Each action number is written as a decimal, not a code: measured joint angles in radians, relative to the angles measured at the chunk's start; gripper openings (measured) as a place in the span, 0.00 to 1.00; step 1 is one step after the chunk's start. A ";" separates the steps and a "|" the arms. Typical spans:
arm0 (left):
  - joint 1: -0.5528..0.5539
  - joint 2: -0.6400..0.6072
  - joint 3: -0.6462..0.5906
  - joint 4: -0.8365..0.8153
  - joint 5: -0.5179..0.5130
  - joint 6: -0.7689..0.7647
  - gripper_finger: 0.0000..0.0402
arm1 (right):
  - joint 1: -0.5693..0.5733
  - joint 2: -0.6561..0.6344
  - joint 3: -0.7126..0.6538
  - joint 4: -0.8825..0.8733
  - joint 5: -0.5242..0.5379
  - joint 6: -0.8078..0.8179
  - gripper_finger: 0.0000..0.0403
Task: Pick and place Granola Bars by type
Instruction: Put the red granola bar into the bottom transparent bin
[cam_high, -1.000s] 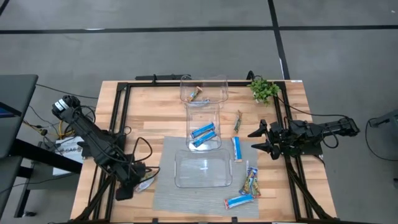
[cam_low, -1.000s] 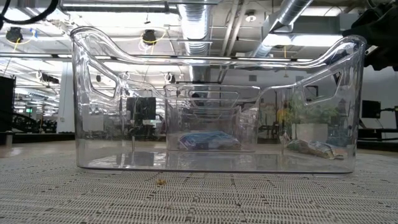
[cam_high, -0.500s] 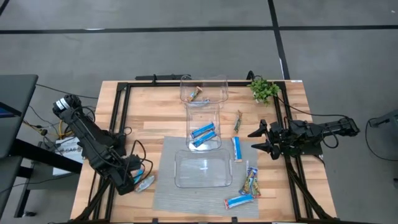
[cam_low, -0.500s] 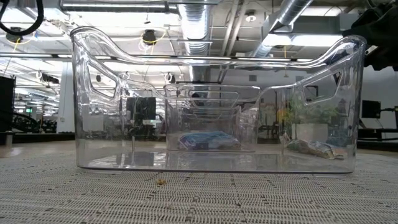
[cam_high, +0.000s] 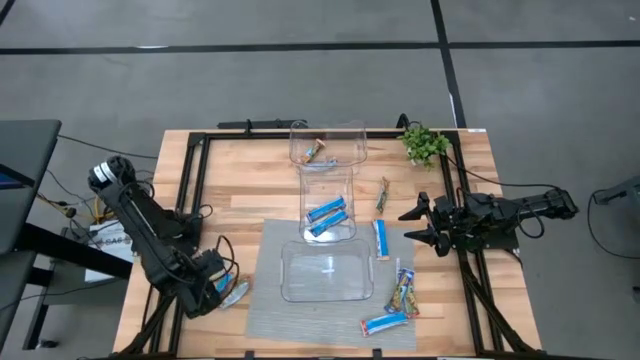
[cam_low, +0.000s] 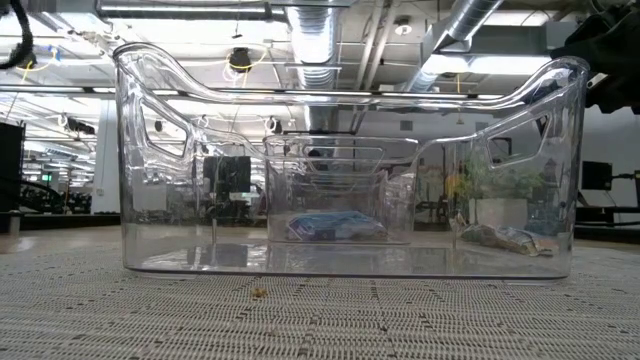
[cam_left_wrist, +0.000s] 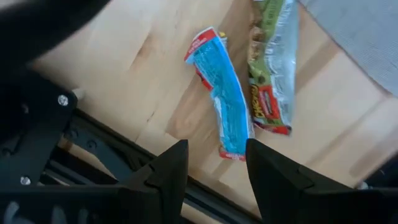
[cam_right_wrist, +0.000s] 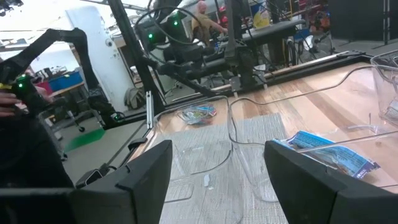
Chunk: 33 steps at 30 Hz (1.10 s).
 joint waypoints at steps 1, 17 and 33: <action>0.003 0.016 0.000 0.000 0.008 -0.006 0.38 | 0.000 0.000 0.000 0.000 0.000 0.000 0.62; 0.108 0.221 -0.001 0.114 0.070 0.055 0.38 | 0.000 0.000 0.000 0.000 0.000 0.000 0.62; 0.154 0.227 -0.165 0.351 0.143 0.041 0.38 | 0.000 0.000 0.000 0.000 0.000 0.000 0.62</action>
